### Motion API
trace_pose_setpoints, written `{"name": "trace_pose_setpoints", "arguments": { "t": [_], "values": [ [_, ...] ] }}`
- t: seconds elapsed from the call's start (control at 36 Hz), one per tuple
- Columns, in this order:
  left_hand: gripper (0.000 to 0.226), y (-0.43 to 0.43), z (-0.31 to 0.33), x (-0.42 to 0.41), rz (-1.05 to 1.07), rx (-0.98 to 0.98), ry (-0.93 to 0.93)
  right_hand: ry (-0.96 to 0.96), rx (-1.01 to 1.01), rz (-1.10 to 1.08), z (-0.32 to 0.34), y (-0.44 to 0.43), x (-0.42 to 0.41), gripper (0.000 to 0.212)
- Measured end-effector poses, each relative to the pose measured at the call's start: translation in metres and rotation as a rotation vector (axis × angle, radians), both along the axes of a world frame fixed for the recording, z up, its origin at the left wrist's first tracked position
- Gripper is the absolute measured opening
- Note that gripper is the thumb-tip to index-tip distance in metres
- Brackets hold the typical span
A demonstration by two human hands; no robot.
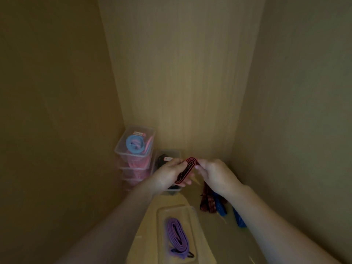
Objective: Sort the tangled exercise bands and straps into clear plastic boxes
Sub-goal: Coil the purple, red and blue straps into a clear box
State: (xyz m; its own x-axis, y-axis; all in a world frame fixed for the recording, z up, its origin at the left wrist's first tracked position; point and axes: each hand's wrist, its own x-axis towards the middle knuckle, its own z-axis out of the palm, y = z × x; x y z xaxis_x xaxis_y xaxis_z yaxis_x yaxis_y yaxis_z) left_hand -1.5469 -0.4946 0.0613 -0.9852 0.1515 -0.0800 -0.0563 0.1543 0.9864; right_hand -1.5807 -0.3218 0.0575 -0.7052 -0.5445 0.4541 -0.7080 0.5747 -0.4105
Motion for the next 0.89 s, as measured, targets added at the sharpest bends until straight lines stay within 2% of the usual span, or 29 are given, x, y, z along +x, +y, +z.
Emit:
{"name": "trace_pose_setpoints", "arguments": {
  "t": [0.08,0.14,0.22,0.31,0.39,0.47,0.56,0.67,0.78,0.89],
  "values": [
    [0.026,-0.001,0.003,-0.002,0.021,-0.023,0.028,-0.002,0.051,0.038,0.002,-0.001,-0.003,0.025],
    [0.025,0.002,0.002,-0.005,0.097,-0.028,0.065,-0.013,0.006,0.031,0.004,-0.005,-0.002,0.026],
    [0.035,0.007,-0.004,-0.009,0.237,0.031,0.094,-0.030,-0.068,-0.009,0.005,-0.011,0.002,0.030],
    [0.028,0.017,-0.004,-0.013,0.326,0.175,0.076,-0.074,-0.002,-0.054,-0.001,-0.015,0.002,0.043],
    [0.026,0.025,0.002,-0.016,0.356,0.407,0.055,-0.155,0.012,-0.064,-0.008,-0.016,0.003,0.059],
    [0.030,0.028,0.006,-0.020,0.385,0.547,0.058,-0.179,-0.031,-0.061,-0.012,-0.017,0.007,0.061],
    [0.032,0.029,0.008,-0.024,0.421,0.601,0.074,-0.190,-0.057,-0.065,-0.012,-0.018,0.011,0.064],
    [0.024,0.034,0.013,-0.028,0.441,0.687,0.101,-0.144,-0.102,-0.061,-0.007,-0.017,0.008,0.060],
    [0.031,0.039,0.019,-0.033,0.427,0.836,0.112,-0.085,-0.182,-0.023,0.003,-0.019,0.008,0.045],
    [0.024,0.037,0.018,-0.036,0.369,0.866,0.109,-0.036,-0.166,-0.009,0.009,-0.012,0.000,0.039]
  ]
}}
